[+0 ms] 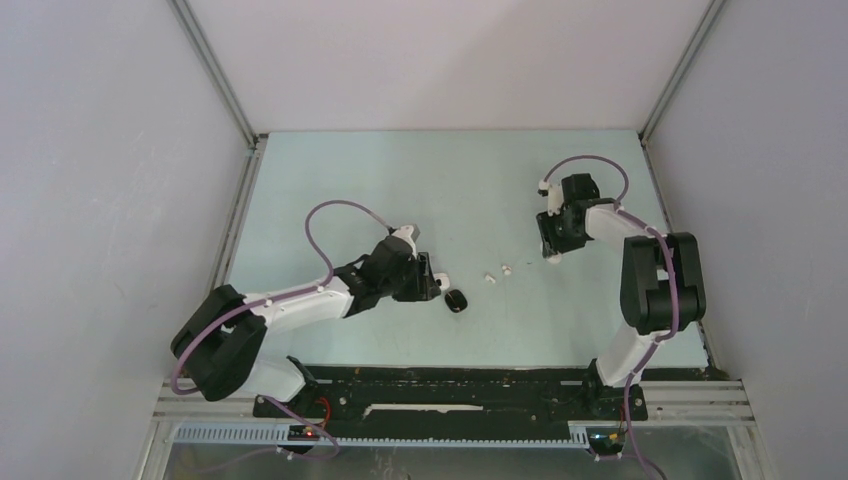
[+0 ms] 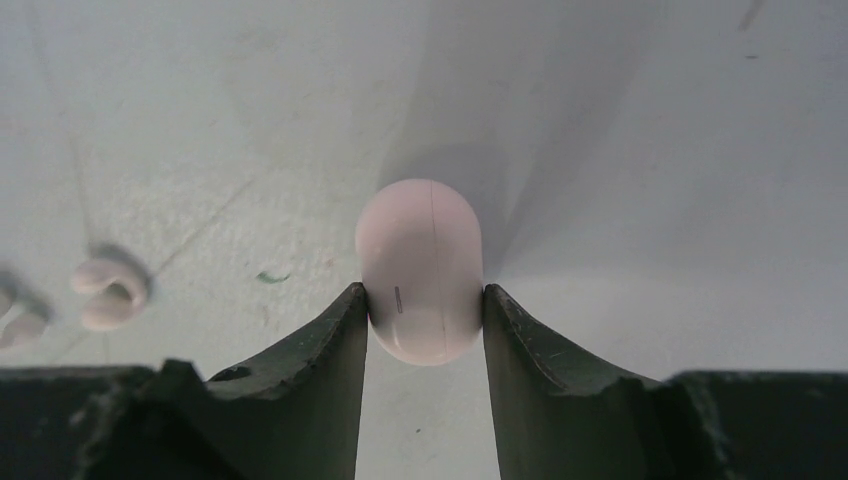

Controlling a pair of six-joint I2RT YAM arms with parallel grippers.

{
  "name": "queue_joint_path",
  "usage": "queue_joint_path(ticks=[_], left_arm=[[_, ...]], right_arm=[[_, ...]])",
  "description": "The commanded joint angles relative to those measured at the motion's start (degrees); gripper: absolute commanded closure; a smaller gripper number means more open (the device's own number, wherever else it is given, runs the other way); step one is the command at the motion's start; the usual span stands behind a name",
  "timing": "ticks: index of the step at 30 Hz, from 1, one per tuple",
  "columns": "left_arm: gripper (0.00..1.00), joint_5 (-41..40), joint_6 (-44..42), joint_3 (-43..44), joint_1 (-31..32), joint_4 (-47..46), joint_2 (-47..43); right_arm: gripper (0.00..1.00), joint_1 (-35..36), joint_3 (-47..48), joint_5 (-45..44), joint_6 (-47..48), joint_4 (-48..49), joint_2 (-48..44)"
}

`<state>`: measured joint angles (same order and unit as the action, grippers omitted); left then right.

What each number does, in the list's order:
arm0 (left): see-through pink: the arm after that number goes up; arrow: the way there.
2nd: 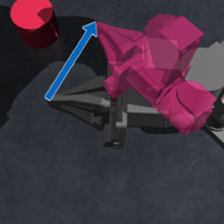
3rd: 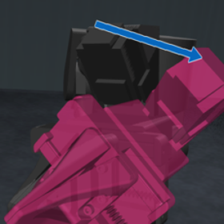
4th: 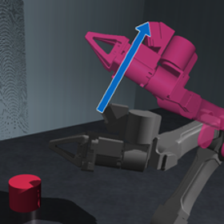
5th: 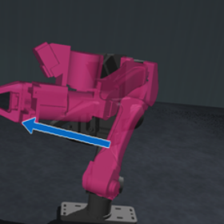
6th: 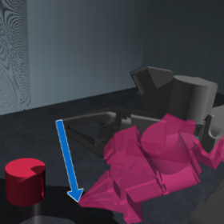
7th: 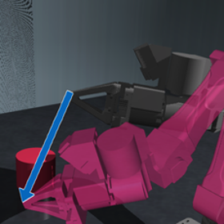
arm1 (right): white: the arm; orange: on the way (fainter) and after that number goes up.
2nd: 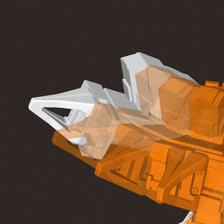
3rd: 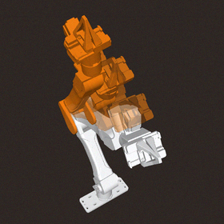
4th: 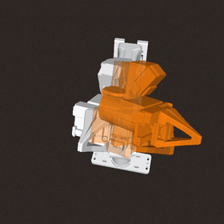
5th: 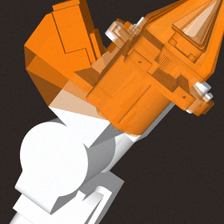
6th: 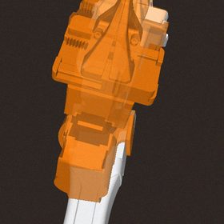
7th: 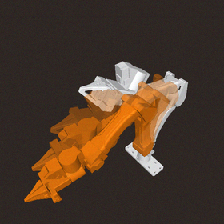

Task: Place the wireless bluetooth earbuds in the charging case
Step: Pick up the charging case at the center of the board.

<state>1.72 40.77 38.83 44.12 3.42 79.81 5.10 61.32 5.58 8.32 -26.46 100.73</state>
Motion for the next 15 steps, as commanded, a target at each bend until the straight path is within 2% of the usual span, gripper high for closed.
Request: queue_joint_path(ticks=[1, 4, 8, 12, 15], left_arm=[[0.44, 1.6, -3.68, 2.31, 0.44, -3.16, -2.31], [0.44, 5.39, -4.58, 2.56, 0.49, -7.49, -3.01], [0.44, 11.53, -4.06, 2.91, 0.51, -13.55, -4.03], [0.43, 19.94, -1.35, 1.1, 0.54, -25.79, -6.1], [0.42, 22.72, 1.92, -0.07, 0.66, -32.19, -6.61]], right_arm=[[0.69, 2.76, -1.38, 9.42, 7.02, -4.01, -9.06], [0.7, 8.26, -7.14, 15.56, 16.46, -4.96, -22.19], [0.69, 13.51, -12.09, 23.08, 24.27, -7.72, -35.9], [0.69, 19.05, -14.0, 23.23, 29.28, -10.85, -43.41], [0.7, 23.38, -14.81, 20.91, 29.84, -11.81, -46.47]])
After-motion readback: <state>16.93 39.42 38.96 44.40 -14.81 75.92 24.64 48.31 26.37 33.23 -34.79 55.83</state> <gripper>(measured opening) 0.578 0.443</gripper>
